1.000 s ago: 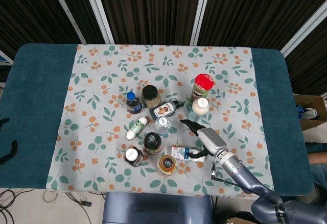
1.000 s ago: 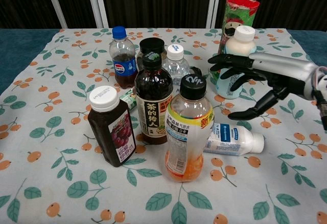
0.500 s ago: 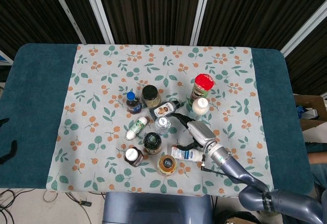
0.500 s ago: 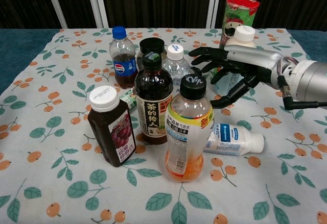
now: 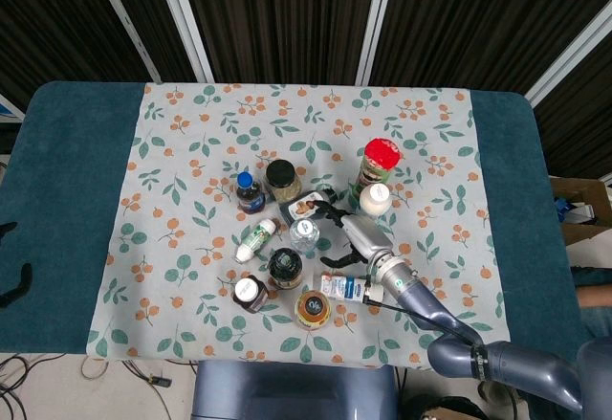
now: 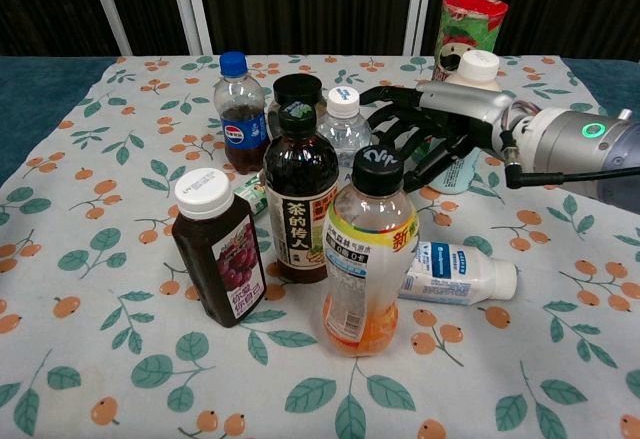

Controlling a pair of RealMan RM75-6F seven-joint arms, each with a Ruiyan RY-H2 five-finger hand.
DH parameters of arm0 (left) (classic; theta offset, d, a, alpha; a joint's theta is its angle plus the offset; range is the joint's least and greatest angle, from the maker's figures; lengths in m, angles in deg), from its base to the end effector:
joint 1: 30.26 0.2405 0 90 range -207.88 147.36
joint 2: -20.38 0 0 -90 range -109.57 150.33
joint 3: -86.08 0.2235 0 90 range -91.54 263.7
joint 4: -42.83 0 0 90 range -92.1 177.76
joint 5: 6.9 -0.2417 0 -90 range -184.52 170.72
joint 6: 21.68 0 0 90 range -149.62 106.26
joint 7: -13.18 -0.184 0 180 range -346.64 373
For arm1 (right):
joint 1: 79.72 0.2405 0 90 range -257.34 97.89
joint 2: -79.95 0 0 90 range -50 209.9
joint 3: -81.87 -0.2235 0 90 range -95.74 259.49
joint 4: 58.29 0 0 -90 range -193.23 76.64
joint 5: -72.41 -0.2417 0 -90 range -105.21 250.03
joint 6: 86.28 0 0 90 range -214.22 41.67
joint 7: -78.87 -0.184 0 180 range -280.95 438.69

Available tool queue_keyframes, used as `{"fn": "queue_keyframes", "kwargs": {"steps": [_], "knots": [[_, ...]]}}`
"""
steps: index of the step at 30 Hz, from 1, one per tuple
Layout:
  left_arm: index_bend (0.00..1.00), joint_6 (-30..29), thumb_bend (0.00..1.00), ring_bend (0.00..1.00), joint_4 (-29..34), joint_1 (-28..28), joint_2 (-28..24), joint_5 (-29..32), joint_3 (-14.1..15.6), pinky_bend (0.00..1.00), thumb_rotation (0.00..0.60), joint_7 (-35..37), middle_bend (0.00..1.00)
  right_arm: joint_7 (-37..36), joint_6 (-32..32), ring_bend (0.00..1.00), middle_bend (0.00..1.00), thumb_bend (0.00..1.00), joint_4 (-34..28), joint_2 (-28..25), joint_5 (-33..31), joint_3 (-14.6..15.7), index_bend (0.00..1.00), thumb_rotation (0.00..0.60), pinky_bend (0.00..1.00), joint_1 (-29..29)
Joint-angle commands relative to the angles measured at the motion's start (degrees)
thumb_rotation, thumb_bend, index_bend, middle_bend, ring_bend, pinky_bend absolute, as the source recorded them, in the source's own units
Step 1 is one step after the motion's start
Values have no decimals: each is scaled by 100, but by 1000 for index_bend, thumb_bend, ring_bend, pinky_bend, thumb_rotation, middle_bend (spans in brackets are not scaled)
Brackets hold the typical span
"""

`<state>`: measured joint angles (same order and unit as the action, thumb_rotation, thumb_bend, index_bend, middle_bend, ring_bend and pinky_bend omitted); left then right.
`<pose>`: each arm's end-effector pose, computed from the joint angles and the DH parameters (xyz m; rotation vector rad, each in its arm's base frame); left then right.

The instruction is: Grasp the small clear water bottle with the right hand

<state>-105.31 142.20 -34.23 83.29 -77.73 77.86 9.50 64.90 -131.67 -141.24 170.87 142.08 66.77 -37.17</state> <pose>-0.3082 0.2312 0.1353 -1.1196 -1.0167 -0.8401 -0.0836 -0.3659 -0.0825 1.7664 -1.5534 1.2423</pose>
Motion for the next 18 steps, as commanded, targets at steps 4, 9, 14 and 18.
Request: {"fn": "queue_keyframes", "kwargs": {"steps": [4,9,14,18], "knots": [[160,22,423,84,8,-4,-13,15,-1,17,600,18,42,181,84,269,255,359,328,275,-319,-126,149,600,295,190],[160,47,422,84,28,-11,-26,32,-2,17,600,22,42,299,31,300,292,393,548,483,-457,-164,192,600,303,270],[160,58,422,84,37,-10,-37,48,-1,17,600,31,42,325,19,307,294,398,581,564,-492,-160,194,600,303,300],[160,69,423,84,39,-13,-43,60,-1,17,600,28,42,387,88,301,288,398,569,561,-490,-113,194,600,303,339]]}}
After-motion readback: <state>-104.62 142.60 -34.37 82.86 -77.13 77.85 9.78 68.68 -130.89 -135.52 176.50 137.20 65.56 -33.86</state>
